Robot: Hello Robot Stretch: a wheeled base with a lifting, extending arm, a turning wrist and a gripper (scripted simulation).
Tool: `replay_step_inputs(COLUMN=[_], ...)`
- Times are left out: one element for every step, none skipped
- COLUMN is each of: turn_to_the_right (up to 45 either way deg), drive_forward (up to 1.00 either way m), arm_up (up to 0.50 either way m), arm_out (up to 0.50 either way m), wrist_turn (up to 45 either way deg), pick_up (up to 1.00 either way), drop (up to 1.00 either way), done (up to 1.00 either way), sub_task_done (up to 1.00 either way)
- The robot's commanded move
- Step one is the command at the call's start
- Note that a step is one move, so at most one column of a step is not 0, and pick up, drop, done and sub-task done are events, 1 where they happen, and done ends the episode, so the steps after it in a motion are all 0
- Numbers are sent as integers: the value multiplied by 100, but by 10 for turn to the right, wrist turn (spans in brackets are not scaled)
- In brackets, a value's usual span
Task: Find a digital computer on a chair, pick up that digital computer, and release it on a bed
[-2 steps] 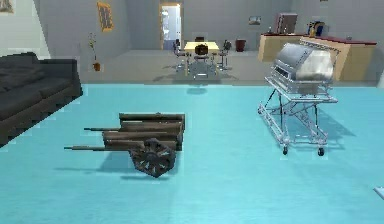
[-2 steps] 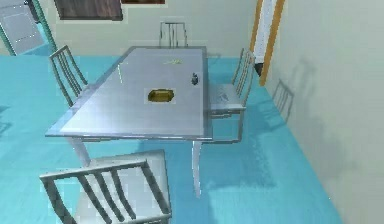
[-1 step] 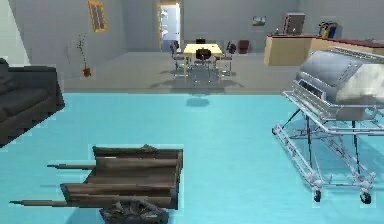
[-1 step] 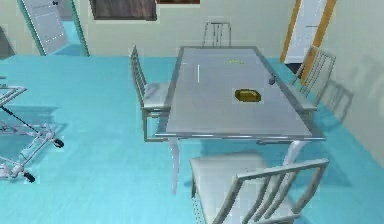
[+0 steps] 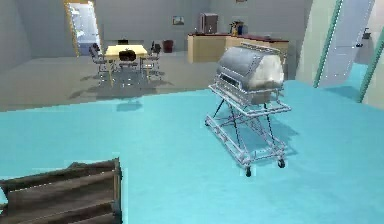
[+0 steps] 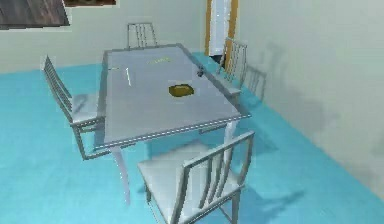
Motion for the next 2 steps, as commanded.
replay_step_inputs(turn_to_the_right=[0,-90], drive_forward=[90,0], arm_up=[0,0], arm_out=[0,0], wrist_turn=[0,0], pick_up=[0,0], drop=[0,0], done=[0,0], sub_task_done=[0,0])
